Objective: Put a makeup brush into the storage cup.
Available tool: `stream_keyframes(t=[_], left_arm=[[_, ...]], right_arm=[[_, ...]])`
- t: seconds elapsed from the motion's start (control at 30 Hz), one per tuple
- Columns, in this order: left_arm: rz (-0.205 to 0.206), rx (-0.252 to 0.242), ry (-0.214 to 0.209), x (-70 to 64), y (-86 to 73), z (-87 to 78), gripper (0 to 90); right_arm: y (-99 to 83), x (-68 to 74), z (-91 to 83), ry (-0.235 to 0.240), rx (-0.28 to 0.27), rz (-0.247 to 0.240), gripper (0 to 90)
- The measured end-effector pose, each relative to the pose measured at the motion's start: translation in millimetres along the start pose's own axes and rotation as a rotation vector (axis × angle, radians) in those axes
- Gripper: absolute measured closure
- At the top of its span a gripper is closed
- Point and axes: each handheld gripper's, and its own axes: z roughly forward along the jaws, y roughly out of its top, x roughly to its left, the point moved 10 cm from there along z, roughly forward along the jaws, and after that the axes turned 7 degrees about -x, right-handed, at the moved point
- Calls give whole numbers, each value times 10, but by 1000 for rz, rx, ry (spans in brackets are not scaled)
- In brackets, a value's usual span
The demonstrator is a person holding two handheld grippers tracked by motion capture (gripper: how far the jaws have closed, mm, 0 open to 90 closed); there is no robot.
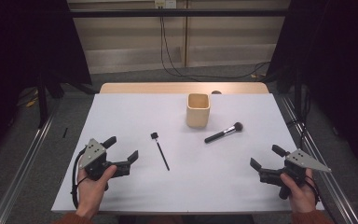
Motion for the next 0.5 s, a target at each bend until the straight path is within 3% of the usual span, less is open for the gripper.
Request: stream_keyframes(t=[0.5], left_arm=[[3,-4,-38,-146,109,389,45]], right_arm=[[10,23,25,6,-2,-3,4]])
